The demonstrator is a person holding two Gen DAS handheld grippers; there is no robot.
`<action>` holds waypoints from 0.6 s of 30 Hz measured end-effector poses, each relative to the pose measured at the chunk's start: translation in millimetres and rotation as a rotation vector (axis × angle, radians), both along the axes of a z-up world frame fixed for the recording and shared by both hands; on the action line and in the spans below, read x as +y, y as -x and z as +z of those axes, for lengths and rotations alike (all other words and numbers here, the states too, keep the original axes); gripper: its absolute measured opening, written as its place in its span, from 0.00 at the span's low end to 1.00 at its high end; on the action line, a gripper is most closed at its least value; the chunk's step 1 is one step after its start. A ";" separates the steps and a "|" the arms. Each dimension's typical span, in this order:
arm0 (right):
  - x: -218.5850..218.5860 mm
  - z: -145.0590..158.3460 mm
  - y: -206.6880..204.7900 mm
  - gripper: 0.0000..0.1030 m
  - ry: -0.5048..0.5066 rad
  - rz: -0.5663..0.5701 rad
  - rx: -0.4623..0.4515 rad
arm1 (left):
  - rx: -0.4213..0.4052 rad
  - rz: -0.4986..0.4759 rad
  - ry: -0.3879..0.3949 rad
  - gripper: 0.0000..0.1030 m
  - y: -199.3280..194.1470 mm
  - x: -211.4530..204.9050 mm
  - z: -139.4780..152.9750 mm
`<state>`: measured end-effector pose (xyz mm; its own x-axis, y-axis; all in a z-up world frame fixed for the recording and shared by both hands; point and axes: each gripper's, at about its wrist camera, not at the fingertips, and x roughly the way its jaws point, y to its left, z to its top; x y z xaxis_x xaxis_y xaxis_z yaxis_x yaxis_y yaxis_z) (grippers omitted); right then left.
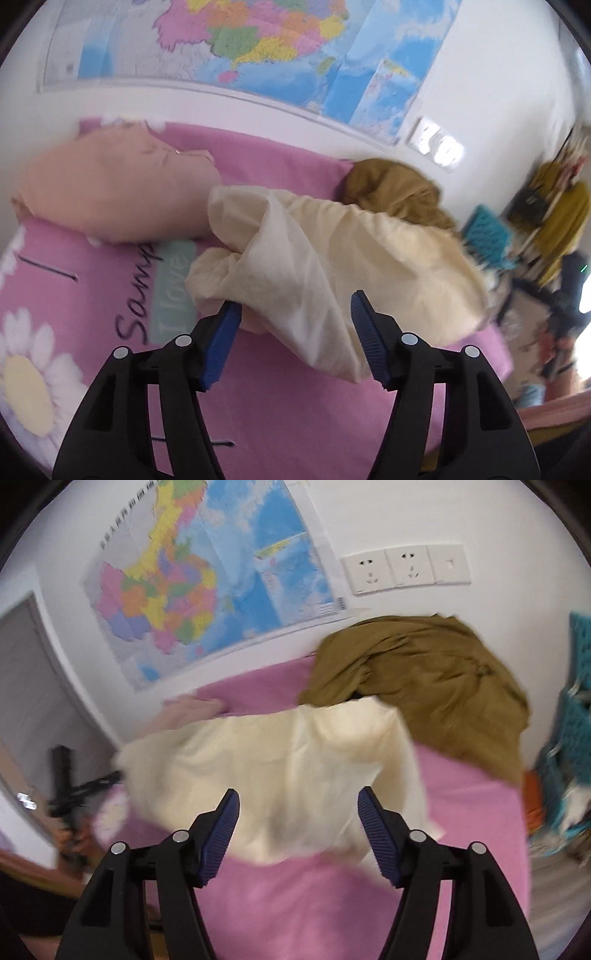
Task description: Fold large clothes
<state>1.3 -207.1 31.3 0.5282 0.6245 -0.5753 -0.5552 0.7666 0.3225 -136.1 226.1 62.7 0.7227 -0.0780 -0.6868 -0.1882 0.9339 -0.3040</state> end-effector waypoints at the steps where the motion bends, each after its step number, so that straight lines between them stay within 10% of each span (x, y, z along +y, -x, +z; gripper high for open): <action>1: 8.0 -4.7 -10.3 0.52 0.038 -0.018 -0.003 | -0.004 0.015 -0.039 0.59 -3.1 -3.0 3.3; 7: 32.5 -51.7 -67.4 0.46 0.067 0.006 0.143 | -0.038 0.191 -0.176 0.75 24.5 21.6 22.9; 12: 44.9 -62.4 -76.6 0.69 0.114 -0.004 0.125 | -0.037 0.037 -0.094 0.80 15.7 8.6 21.9; 14: 45.5 -64.0 -80.5 0.63 0.097 0.007 0.148 | -0.017 -0.049 -0.102 0.94 -2.2 -15.6 11.6; 18: 54.6 -61.3 -79.0 0.18 0.102 0.043 0.143 | 0.012 -0.152 -0.134 0.95 -36.2 -51.2 -8.9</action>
<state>80.3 -152.6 -30.1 0.4107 0.5790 -0.7043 -0.5423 0.7761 0.3218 -99.9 174.9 53.8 0.7012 -0.0927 -0.7069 -0.0448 0.9838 -0.1735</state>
